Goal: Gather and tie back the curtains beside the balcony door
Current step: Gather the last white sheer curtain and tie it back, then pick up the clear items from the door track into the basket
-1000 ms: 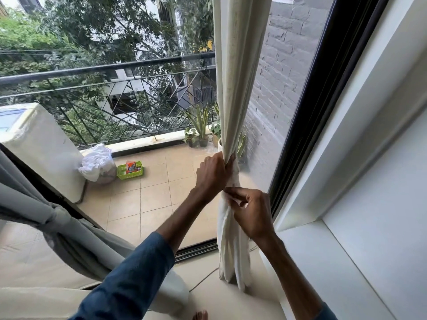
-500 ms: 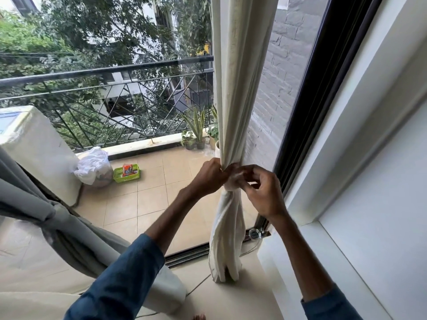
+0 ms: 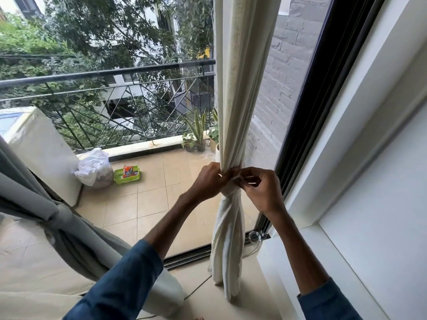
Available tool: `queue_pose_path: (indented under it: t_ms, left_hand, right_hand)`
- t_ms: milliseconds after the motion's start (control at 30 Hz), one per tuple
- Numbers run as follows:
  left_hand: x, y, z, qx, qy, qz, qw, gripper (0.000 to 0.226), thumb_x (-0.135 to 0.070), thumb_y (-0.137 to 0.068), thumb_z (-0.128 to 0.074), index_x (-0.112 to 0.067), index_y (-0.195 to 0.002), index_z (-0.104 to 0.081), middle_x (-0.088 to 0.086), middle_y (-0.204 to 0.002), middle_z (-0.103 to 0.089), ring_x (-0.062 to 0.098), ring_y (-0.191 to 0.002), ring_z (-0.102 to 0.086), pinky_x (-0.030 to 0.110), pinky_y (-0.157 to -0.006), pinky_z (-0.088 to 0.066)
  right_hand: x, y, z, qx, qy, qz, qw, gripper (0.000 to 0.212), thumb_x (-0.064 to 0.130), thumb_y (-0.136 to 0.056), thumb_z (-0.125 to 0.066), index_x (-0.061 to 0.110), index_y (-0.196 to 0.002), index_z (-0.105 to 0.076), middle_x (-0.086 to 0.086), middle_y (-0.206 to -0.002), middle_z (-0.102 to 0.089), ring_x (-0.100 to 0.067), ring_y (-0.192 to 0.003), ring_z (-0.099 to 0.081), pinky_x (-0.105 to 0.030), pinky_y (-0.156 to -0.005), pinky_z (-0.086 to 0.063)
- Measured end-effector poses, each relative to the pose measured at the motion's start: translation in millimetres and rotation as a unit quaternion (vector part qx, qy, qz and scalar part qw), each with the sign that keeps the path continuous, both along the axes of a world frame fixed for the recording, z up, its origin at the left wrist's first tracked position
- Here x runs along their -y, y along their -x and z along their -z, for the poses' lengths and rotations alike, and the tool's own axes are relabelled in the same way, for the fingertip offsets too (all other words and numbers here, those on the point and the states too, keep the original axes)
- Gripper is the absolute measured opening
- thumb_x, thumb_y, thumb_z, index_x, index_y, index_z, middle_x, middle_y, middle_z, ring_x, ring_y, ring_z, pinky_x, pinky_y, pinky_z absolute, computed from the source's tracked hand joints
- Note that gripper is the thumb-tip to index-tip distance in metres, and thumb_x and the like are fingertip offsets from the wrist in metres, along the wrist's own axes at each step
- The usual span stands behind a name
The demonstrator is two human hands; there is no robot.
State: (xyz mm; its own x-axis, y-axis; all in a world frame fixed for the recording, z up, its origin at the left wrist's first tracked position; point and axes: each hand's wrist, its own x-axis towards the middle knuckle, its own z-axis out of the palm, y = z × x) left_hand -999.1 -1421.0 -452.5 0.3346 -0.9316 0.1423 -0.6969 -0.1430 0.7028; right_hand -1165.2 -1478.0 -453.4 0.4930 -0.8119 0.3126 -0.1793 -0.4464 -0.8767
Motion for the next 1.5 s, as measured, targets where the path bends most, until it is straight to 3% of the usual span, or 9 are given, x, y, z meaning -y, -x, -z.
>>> queue_pose_path:
  t_ms: [300,500,767,900,1000,1100,1200,1367,1500]
  left_hand:
    - [-4.4,6.9,0.7,-0.04,0.029,-0.003,0.999,0.044,-0.039,-0.098,-0.057,-0.022,-0.057,-0.055,-0.004,-0.054,-0.053,0.02,-0.053,-0.048,0.032,-0.052,-0.039]
    - [-10.0,-1.5,8.3,-0.101,0.028,0.088,0.991,0.045,-0.058,-0.091,-0.059,-0.016,-0.089,-0.077,0.003,-0.076,-0.073,0.021,-0.066,-0.067,0.035,-0.058,-0.053]
    - [-7.4,-32.1,14.7,-0.188,0.021,0.093,0.978,0.012,-0.013,-0.076,-0.072,-0.016,-0.065,-0.074,0.004,-0.058,-0.057,0.015,-0.059,-0.045,0.033,-0.055,-0.036]
    - [7.8,-38.5,23.2,-0.096,0.06,-0.007,0.994,0.039,-0.047,-0.079,-0.07,-0.01,-0.071,-0.072,0.01,-0.06,-0.065,0.018,-0.05,-0.051,0.043,-0.047,-0.044]
    - [7.7,-40.6,25.6,-0.028,0.076,-0.051,0.995,0.042,-0.06,-0.081,-0.068,-0.02,-0.089,-0.073,-0.005,-0.077,-0.075,0.013,-0.069,-0.071,0.032,-0.053,-0.052]
    - [0.5,-46.9,51.8,0.051,0.003,-0.108,0.993,0.059,-0.071,-0.081,-0.06,-0.015,-0.096,-0.071,0.001,-0.092,-0.074,0.019,-0.083,-0.07,0.027,-0.066,-0.048]
    - [-5.3,-46.8,97.0,0.092,-0.186,-0.112,0.972,0.076,-0.081,-0.083,-0.039,-0.011,-0.07,-0.064,0.007,-0.069,-0.066,0.029,-0.065,-0.065,0.036,-0.066,-0.054]
    - [-2.1,5.5,156.3,-0.055,-0.355,0.161,0.919,0.035,-0.037,-0.088,-0.061,-0.008,-0.074,-0.075,0.004,-0.068,-0.075,0.017,-0.058,-0.073,0.039,-0.066,-0.063]
    - [40.1,61.5,178.2,-0.056,-0.357,0.192,0.912,0.026,-0.029,-0.089,-0.057,-0.015,-0.069,-0.067,0.007,-0.071,-0.075,0.016,-0.061,-0.073,0.033,-0.067,-0.062]
  right_hand:
    - [9.7,0.4,-1.1,0.014,0.008,0.033,0.999,0.02,0.012,-0.064,-0.093,0.017,-0.077,-0.079,0.01,-0.073,-0.076,-0.002,-0.071,-0.073,-0.019,-0.067,-0.058]
    - [34.9,-0.3,20.1,-0.034,-0.115,0.004,0.993,0.059,0.062,-0.044,-0.092,0.023,-0.084,-0.07,0.002,-0.078,-0.075,-0.01,-0.065,-0.067,-0.028,-0.066,-0.058]
    - [33.8,-18.3,29.5,0.009,-0.128,-0.097,0.987,0.038,0.033,-0.067,-0.088,0.008,-0.081,-0.064,-0.016,-0.064,-0.07,-0.026,-0.053,-0.068,-0.028,-0.041,-0.048]
    - [34.7,-34.5,34.9,0.034,-0.115,-0.054,0.991,0.043,0.033,-0.069,-0.089,0.005,-0.092,-0.068,-0.013,-0.073,-0.073,-0.03,-0.061,-0.073,-0.032,-0.044,-0.052]
    - [31.9,-40.2,51.5,0.031,-0.124,0.01,0.992,0.042,0.033,-0.074,-0.088,0.01,-0.103,-0.069,-0.007,-0.085,-0.076,-0.024,-0.073,-0.076,-0.036,-0.052,-0.059]
    - [25.3,-33.5,82.0,0.033,-0.161,0.063,0.984,0.032,0.028,-0.081,-0.083,0.008,-0.102,-0.069,-0.006,-0.085,-0.076,-0.021,-0.075,-0.076,-0.036,-0.055,-0.06]
    - [14.2,-14.0,120.5,0.015,-0.209,0.11,0.972,0.02,0.025,-0.087,-0.078,0.009,-0.097,-0.071,-0.008,-0.083,-0.076,-0.022,-0.071,-0.076,-0.039,-0.057,-0.06]
    - [-0.9,33.7,182.7,-0.043,-0.265,0.192,0.944,0.024,0.032,-0.092,-0.071,0.008,-0.093,-0.073,-0.005,-0.078,-0.076,-0.02,-0.068,-0.075,-0.035,-0.054,-0.06]
    - [15.4,62.8,218.4,-0.049,-0.327,0.234,0.914,0.023,0.032,-0.095,-0.068,0.008,-0.095,-0.072,-0.009,-0.085,-0.076,-0.021,-0.068,-0.075,-0.034,-0.051,-0.058]
